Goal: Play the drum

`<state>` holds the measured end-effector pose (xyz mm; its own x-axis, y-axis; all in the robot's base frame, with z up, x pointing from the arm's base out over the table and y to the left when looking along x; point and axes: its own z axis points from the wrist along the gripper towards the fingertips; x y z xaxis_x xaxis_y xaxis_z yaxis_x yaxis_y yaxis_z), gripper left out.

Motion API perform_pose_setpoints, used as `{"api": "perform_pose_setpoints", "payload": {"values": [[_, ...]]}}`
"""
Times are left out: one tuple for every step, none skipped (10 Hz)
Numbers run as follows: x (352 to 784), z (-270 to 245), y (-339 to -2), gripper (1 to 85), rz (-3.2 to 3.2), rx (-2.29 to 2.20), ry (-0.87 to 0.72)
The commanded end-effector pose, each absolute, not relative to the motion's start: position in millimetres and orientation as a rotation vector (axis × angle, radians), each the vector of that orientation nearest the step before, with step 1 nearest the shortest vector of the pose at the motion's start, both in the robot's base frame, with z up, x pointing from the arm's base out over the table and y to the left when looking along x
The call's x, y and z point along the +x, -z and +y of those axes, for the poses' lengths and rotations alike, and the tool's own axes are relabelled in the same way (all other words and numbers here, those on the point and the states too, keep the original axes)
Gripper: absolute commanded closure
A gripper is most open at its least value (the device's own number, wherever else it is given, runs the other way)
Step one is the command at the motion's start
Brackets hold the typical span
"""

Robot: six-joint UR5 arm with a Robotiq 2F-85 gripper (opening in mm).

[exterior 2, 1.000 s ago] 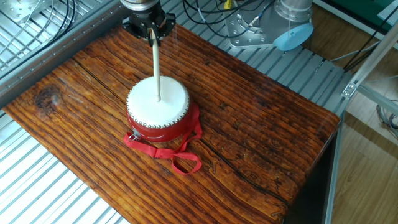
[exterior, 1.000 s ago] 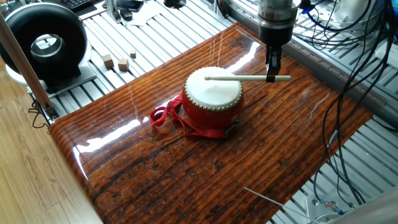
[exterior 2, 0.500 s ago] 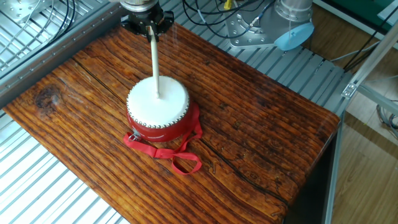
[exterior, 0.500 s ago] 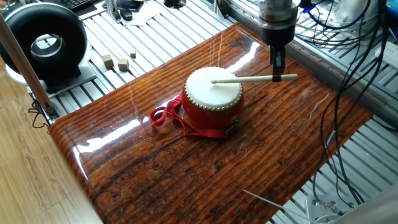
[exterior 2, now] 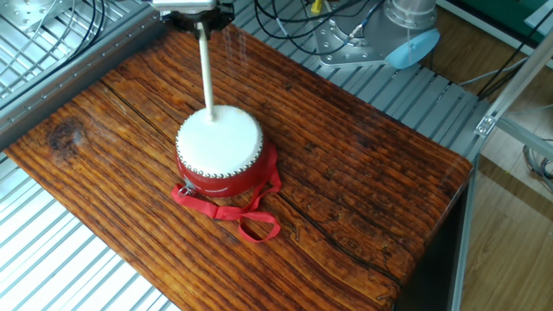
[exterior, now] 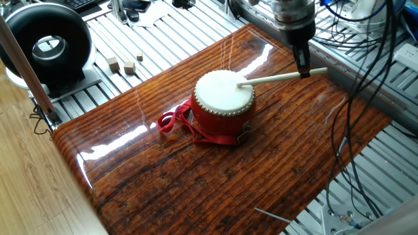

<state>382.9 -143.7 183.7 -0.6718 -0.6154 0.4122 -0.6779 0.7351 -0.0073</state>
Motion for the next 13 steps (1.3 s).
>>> {"api": "perform_pose_setpoints", "payload": {"values": [[379.4,-115.5,-207.1,84.7,-2.563,0.957,-0.134],[378.3,-96.0,-213.8,84.7,-2.592,0.940,-0.029],[376.9,-84.8,-216.3,84.7,-2.602,0.917,0.046],[382.2,-85.7,-214.2,84.7,-2.611,0.918,0.054],[385.2,-84.3,-211.4,84.7,-2.613,0.920,0.071],[382.8,-87.3,-209.4,84.7,-2.576,0.943,0.069],[386.6,-90.7,-206.2,84.7,-2.569,0.958,0.048],[390.2,-90.6,-202.8,84.7,-2.570,0.965,0.043],[394.0,-87.4,-196.4,84.7,-2.578,0.971,0.064],[400.0,-81.9,-190.1,84.7,-2.598,0.973,0.085],[406.0,-80.9,-188.2,84.7,-2.618,0.977,0.072],[412.2,-81.7,-188.4,84.7,-2.640,0.977,0.044],[417.2,-81.5,-187.9,84.7,-2.659,0.983,0.031]]}}
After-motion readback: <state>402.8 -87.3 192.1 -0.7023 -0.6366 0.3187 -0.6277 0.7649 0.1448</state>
